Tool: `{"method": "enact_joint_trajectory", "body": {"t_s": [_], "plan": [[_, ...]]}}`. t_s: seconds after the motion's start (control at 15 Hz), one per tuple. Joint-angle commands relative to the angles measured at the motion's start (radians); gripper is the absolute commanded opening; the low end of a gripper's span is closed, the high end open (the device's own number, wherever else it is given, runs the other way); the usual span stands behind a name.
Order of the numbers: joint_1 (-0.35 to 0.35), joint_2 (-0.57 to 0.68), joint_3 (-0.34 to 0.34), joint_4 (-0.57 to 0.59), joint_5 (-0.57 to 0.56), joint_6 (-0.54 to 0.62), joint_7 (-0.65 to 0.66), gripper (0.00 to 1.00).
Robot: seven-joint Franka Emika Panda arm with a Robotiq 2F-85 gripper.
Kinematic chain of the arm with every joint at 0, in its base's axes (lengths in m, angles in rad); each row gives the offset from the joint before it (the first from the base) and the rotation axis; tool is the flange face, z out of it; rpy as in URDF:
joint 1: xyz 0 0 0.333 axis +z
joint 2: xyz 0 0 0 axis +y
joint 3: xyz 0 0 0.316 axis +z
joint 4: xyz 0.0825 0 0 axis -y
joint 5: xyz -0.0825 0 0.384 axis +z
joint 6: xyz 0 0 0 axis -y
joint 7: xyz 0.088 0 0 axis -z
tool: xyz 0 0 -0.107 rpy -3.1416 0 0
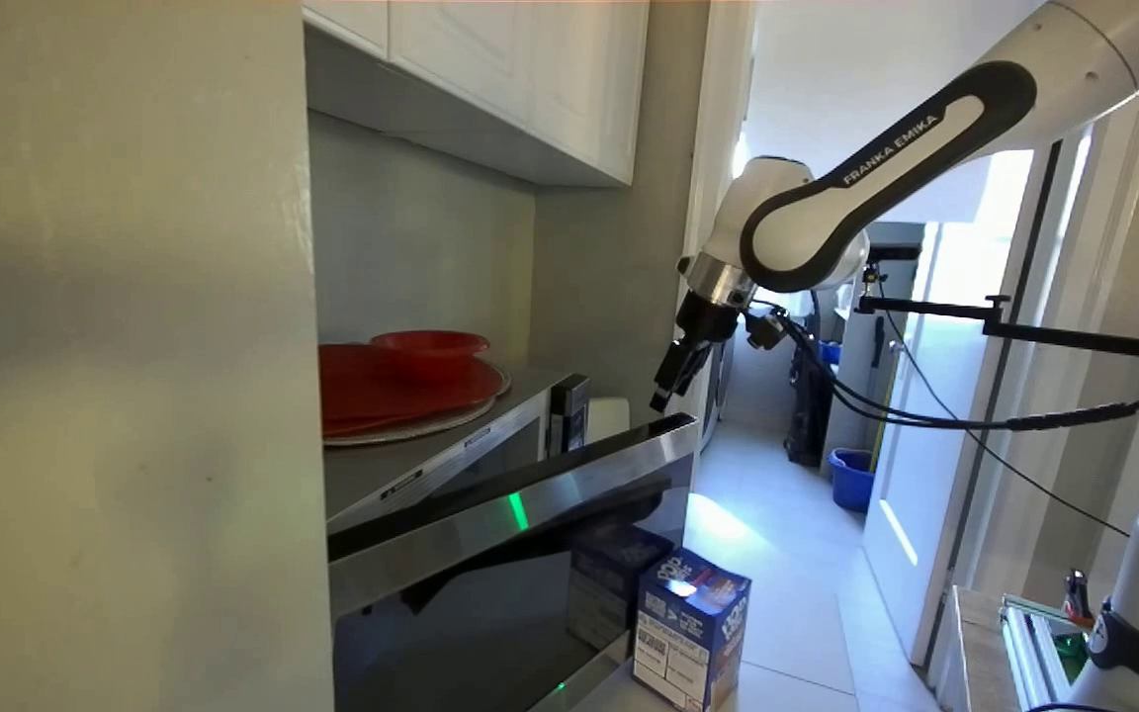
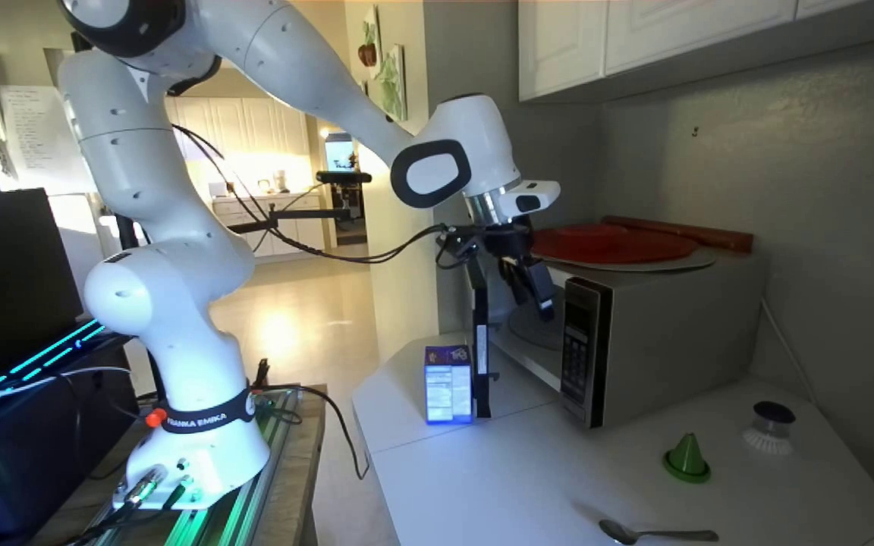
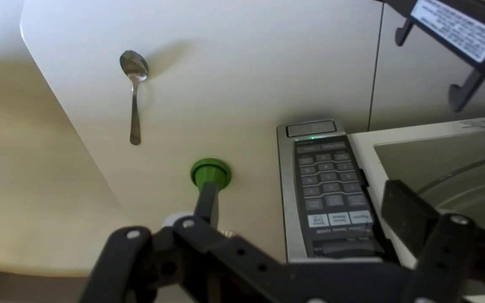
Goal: Open the microwave
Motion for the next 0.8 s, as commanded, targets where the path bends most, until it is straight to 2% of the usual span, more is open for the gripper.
{"method": "enact_joint_trajectory", "body": {"t_s": [0.0,0.13,0.33,0.6,0.73], "plan": [[0.164,-0.076,-0.126,0.034,0.009,-0.144,0.005,1.0],[0.229,-0.1,-0.161,0.059,0.022,-0.22,0.001,1.0],[0.284,-0.123,-0.187,0.097,0.014,-0.337,0.012,1.0],[0.314,-0.13,-0.211,0.158,0.032,-0.51,0.028,1.0],[0.32,-0.104,-0.245,0.189,0.082,-0.571,-0.003,1.0]]}}
